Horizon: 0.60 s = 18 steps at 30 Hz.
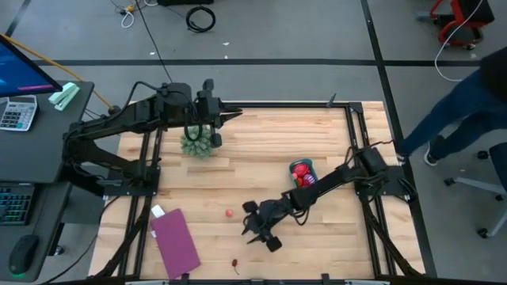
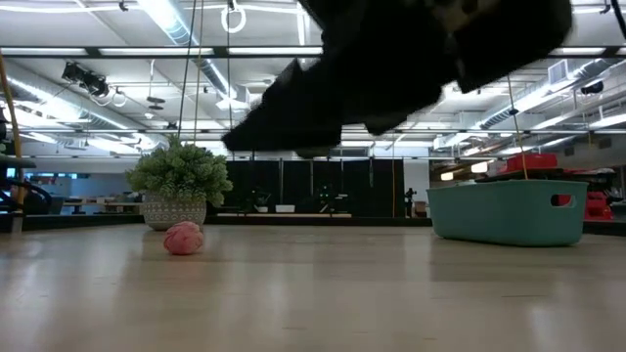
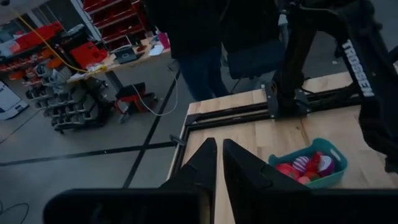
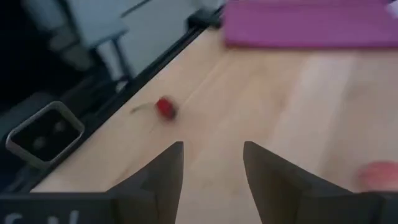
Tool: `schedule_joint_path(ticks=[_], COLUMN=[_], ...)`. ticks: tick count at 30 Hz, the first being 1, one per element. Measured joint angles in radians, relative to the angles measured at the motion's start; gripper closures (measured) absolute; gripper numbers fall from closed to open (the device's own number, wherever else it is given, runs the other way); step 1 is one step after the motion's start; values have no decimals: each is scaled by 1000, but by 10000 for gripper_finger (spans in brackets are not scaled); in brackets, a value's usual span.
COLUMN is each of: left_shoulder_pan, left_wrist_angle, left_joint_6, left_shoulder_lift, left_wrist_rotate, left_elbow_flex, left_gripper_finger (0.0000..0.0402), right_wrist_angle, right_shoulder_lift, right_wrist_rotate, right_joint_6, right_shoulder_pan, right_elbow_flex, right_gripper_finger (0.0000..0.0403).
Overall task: Pick and placing Produce into tupperware
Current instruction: Put the cherry in the basket
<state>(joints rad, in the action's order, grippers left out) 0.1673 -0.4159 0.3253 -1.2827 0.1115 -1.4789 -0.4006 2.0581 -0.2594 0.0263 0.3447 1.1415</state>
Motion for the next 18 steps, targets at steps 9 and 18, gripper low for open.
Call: schedule_joint_path(ticks=[9,18], left_shoulder_pan=[0,0], left_wrist_angle=[-54,-104], left_joint_6=[-51,-138], left_shoulder_lift=[0,0], left_wrist_rotate=[0,0], left_elbow_flex=[0,0], left_gripper_finger=[371,379], right_wrist_angle=[100,332], right_shoulder_lift=[132,246], right_wrist_rotate=[-205,-396], right_joint_6=[247,300], right_shoulder_pan=[-12,-32], right_elbow_flex=[243,427], right_gripper_finger=[226,226])
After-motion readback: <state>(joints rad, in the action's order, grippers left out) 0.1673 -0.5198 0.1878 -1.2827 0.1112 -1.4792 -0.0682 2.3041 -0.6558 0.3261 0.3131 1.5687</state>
